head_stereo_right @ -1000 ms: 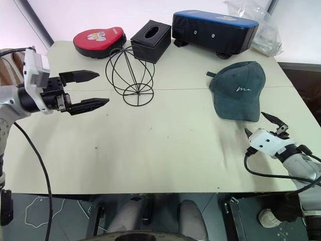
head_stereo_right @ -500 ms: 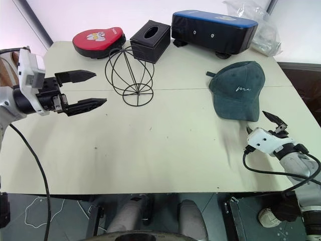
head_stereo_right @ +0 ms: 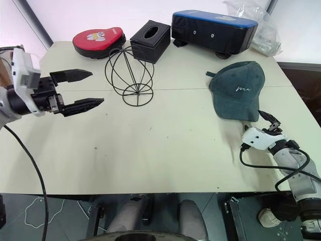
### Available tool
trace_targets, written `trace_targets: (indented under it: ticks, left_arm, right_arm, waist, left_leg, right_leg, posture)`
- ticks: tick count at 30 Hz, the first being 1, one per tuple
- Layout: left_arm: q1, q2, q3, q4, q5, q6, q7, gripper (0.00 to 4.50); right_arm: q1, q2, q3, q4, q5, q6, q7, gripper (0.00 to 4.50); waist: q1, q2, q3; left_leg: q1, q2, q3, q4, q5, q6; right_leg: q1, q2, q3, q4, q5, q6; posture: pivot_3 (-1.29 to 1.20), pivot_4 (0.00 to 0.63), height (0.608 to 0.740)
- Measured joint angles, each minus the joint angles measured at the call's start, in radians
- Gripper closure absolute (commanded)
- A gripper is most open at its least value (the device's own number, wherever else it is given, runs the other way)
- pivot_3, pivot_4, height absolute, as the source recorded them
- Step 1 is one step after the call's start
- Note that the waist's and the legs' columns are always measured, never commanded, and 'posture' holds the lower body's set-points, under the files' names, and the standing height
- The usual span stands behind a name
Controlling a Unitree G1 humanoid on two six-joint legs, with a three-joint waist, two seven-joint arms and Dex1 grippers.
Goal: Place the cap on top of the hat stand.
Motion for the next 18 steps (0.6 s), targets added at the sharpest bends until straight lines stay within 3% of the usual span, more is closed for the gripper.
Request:
trace_targets:
  ticks: [18]
  left_arm:
    - [0.007, 0.007, 0.002, -0.004, -0.005, 0.001, 0.007, 0.00]
  right_arm:
    - [-0.103, -0.017, 0.091, 0.175, -0.079, -0.017, -0.202, 0.66]
  waist:
    - [-0.003, 0.000, 0.000]
  left_leg:
    - [0.000, 0.000, 0.000, 0.000, 0.000, 0.000]
  right_leg:
    - [0.001, 0.000, 0.000, 0.000, 0.000, 0.000]
  posture:
    - [0.00, 0.150, 0.740]
